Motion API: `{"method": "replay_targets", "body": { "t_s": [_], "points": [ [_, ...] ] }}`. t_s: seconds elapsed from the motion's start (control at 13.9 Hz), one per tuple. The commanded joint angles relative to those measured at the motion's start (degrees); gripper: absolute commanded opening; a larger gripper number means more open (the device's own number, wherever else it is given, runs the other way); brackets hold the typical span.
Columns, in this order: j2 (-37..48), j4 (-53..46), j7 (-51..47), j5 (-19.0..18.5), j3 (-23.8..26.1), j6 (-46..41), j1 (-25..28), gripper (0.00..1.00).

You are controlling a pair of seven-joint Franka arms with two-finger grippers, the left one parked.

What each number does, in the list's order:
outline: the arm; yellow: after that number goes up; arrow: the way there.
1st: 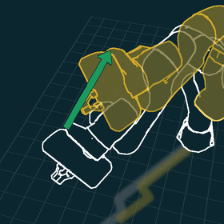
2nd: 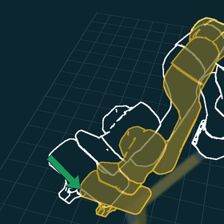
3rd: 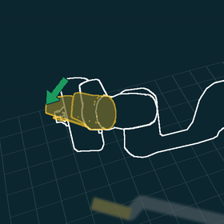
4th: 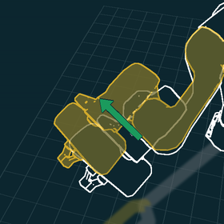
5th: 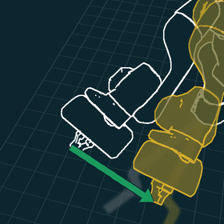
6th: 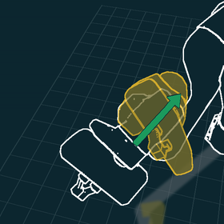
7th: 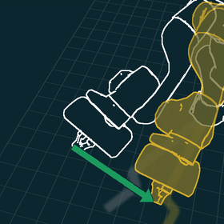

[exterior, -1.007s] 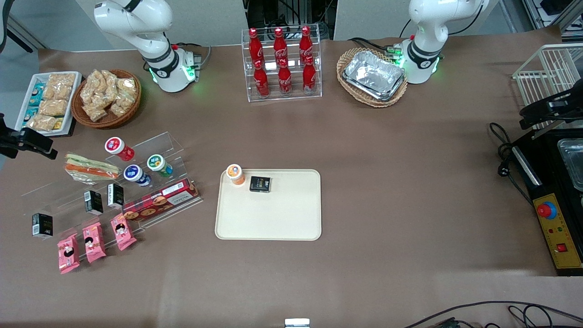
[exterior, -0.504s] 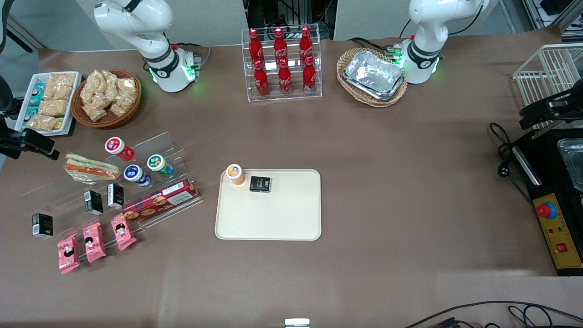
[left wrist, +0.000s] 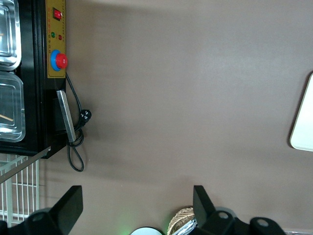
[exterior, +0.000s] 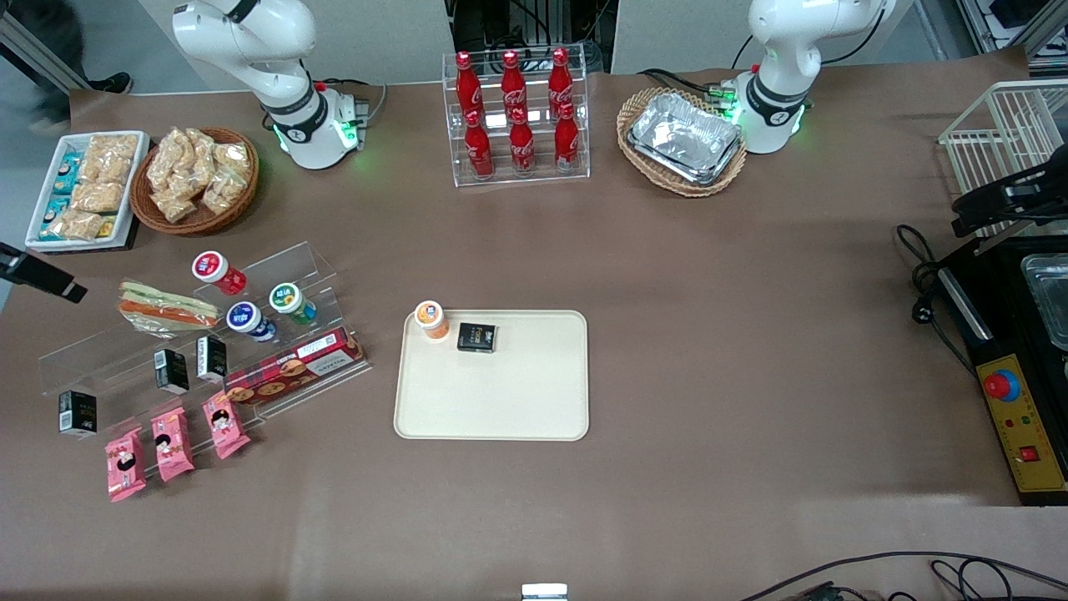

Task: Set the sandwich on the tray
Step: 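Move the right gripper toward the wrapped sandwich on the acrylic rack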

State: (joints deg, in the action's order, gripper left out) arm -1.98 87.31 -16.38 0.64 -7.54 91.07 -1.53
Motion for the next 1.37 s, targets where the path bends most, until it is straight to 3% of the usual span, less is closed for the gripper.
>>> {"method": "replay_targets", "body": {
  "t_s": [0.0,0.14,0.65,1.29],
  "points": [
    [-1.09,-0.04,-17.39,-3.72,0.42,0.78,-0.58,1.00],
    [-1.97,-0.04,-29.36,-3.55,0.42,1.13,-1.37,1.00],
    [-5.31,0.58,-54.86,-2.84,0.42,1.22,-5.06,1.00],
    [-6.20,9.62,-69.40,-1.88,-0.72,4.72,-7.79,1.00]
  ]
}}
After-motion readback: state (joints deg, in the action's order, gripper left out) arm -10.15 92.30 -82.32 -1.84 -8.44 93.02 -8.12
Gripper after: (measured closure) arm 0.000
